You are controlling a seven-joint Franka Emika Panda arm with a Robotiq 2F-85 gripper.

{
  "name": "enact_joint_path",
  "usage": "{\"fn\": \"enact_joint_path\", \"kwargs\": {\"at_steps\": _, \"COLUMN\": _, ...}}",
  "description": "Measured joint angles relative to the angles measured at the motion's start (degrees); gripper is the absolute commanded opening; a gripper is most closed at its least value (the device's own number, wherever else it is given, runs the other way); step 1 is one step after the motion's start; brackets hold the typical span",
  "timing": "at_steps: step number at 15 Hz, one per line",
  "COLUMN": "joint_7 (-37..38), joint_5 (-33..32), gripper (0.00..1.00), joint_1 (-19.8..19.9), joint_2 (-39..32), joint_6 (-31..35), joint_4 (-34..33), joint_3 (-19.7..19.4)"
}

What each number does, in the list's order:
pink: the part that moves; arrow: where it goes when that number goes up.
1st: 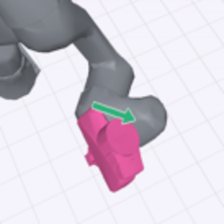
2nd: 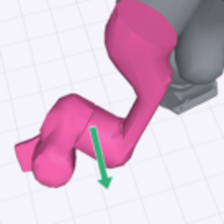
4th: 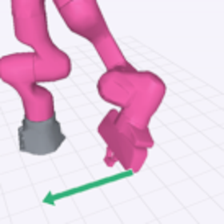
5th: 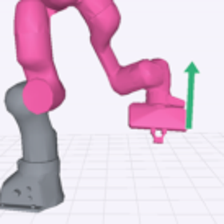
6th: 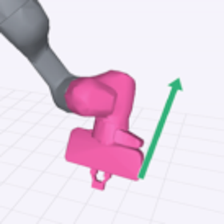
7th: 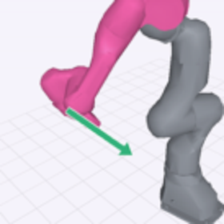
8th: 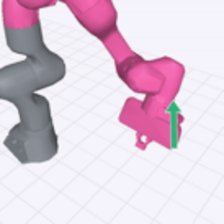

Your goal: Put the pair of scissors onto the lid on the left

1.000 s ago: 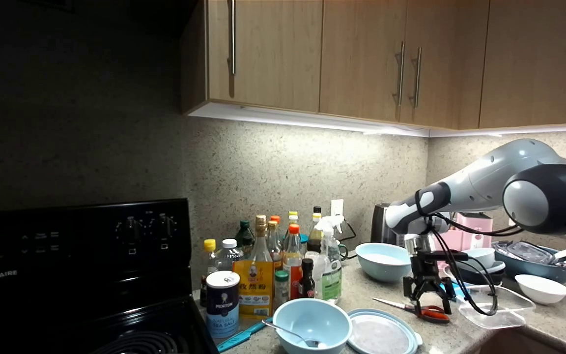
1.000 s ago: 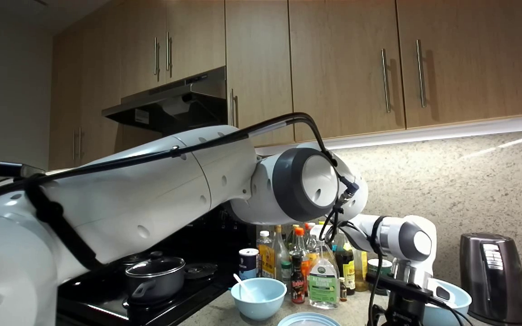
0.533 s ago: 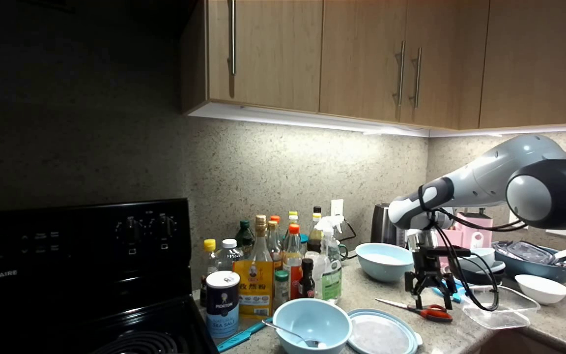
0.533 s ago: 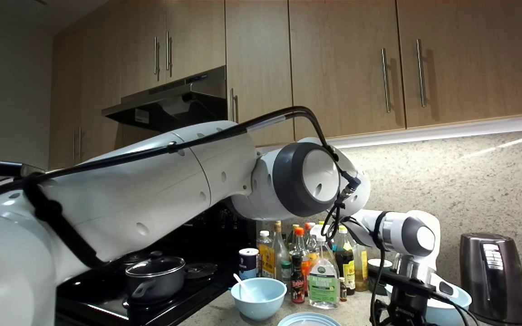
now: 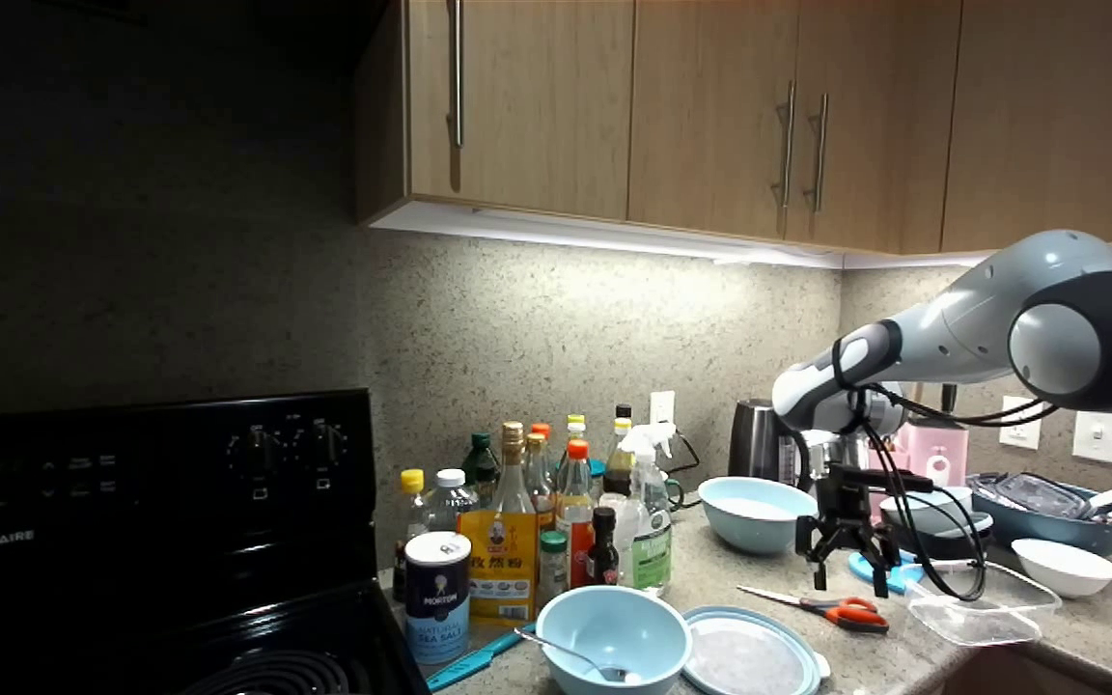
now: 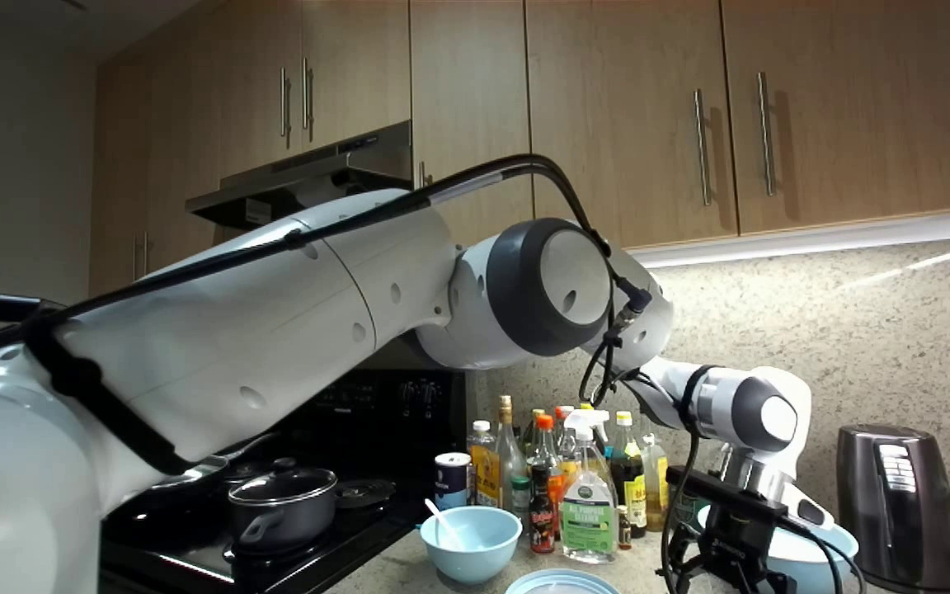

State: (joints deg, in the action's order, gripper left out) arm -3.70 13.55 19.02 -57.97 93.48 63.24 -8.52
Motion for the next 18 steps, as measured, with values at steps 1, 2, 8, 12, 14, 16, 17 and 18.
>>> {"fn": "enact_joint_path", "kwargs": {"at_steps": 1, "joint_7": 0.0, "joint_5": 0.4, "gripper": 1.00, "joint_1": 0.3, "joint_2": 0.4, "joint_6": 0.0, "joint_4": 0.7, "joint_3": 0.0}}
{"fn": "enact_joint_path", "kwargs": {"at_steps": 2, "joint_7": 0.0, "joint_5": 0.8, "gripper": 1.00, "joint_1": 0.5, "joint_2": 0.7, "joint_6": 0.0, "joint_4": 1.4, "joint_3": -0.1}}
{"fn": "enact_joint_path", "kwargs": {"at_steps": 8, "joint_7": 0.3, "joint_5": 2.7, "gripper": 1.00, "joint_1": 1.9, "joint_2": 1.3, "joint_6": 0.0, "joint_4": 3.5, "joint_3": -0.6}}
{"fn": "enact_joint_path", "kwargs": {"at_steps": 12, "joint_7": 1.6, "joint_5": 3.9, "gripper": 1.00, "joint_1": 2.7, "joint_2": 1.3, "joint_6": -0.1, "joint_4": 4.0, "joint_3": -0.7}}
{"fn": "enact_joint_path", "kwargs": {"at_steps": 14, "joint_7": 2.9, "joint_5": 4.6, "gripper": 1.00, "joint_1": 2.9, "joint_2": 1.3, "joint_6": -0.2, "joint_4": 4.3, "joint_3": -0.8}}
{"fn": "enact_joint_path", "kwargs": {"at_steps": 16, "joint_7": 4.5, "joint_5": 5.3, "gripper": 1.00, "joint_1": 3.0, "joint_2": 1.3, "joint_6": -0.4, "joint_4": 4.6, "joint_3": -0.7}}
{"fn": "enact_joint_path", "kwargs": {"at_steps": 17, "joint_7": 5.7, "joint_5": 5.7, "gripper": 1.00, "joint_1": 3.1, "joint_2": 1.2, "joint_6": -0.6, "joint_4": 4.7, "joint_3": -0.7}}
{"fn": "enact_joint_path", "kwargs": {"at_steps": 18, "joint_7": 6.9, "joint_5": 6.2, "gripper": 1.00, "joint_1": 3.2, "joint_2": 1.1, "joint_6": -0.8, "joint_4": 4.8, "joint_3": -0.7}}
